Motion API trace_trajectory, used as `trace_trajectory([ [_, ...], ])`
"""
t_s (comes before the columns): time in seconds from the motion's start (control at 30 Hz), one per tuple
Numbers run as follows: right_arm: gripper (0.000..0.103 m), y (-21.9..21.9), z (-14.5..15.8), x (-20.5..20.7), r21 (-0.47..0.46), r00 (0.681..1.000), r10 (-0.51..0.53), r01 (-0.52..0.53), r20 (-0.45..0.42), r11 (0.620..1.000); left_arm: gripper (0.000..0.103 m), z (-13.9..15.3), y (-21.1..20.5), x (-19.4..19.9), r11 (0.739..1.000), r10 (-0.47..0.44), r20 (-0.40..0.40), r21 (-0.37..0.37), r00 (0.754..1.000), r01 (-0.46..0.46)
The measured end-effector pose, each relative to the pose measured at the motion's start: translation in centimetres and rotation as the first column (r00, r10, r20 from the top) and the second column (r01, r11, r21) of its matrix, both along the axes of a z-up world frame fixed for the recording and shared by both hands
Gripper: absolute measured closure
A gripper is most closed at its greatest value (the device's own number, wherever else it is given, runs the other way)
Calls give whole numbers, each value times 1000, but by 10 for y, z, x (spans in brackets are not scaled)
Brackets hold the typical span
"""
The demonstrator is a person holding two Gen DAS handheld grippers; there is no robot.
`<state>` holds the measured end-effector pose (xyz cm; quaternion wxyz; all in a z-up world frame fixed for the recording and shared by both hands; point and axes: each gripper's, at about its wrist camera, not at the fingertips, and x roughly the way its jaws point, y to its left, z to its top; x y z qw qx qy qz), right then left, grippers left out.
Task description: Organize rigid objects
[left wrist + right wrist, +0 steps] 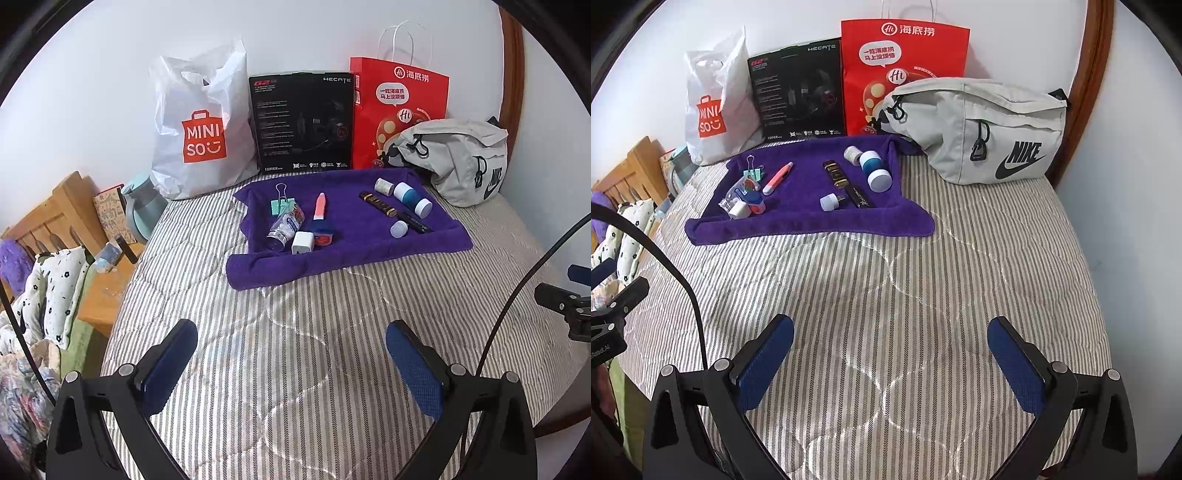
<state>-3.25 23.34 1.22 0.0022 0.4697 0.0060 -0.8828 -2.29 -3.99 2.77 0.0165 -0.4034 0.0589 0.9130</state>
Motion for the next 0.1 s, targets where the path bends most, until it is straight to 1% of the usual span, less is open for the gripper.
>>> trace_trajectory([
  [0.1, 0, 0, -1, 0, -1, 1000, 2, -2, 3, 1000, 0, 0, 0, -1, 1000, -1, 5, 5, 1000, 1],
])
